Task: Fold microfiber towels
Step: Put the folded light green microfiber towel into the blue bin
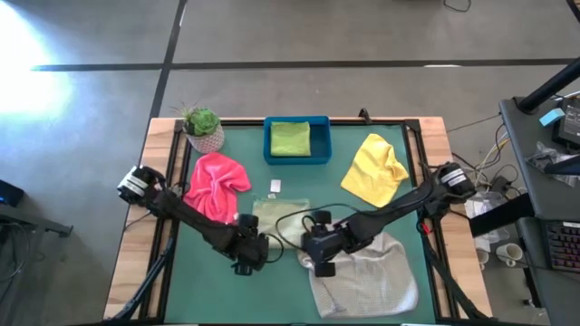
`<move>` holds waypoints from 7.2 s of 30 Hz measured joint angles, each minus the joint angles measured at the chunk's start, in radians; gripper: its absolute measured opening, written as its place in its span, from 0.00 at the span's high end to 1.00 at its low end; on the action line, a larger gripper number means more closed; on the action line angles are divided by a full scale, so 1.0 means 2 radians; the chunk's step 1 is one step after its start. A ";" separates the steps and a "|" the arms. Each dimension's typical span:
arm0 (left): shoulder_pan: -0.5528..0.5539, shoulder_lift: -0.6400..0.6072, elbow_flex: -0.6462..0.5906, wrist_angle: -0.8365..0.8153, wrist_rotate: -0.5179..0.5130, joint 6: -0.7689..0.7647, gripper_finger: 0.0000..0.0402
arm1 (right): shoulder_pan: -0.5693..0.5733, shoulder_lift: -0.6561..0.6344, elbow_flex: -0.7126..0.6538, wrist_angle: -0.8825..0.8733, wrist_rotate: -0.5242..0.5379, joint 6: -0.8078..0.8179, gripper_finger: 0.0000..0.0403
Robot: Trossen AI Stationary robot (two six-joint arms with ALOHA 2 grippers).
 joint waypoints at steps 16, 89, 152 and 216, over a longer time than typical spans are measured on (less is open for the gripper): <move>0.001 0.002 0.003 0.001 -0.021 -0.022 0.92 | 0.000 0.093 0.036 0.003 0.013 -0.085 0.63; 0.160 -0.226 0.093 -0.051 -0.067 0.227 1.00 | -0.119 0.099 0.383 -0.407 0.229 0.042 0.98; 0.553 -0.084 0.210 0.245 -0.087 0.644 1.00 | -0.530 0.099 0.422 -0.079 0.127 -0.337 0.98; 0.581 -0.051 0.153 0.190 -0.031 0.708 1.00 | -0.543 0.112 0.309 -0.127 0.047 -0.333 0.98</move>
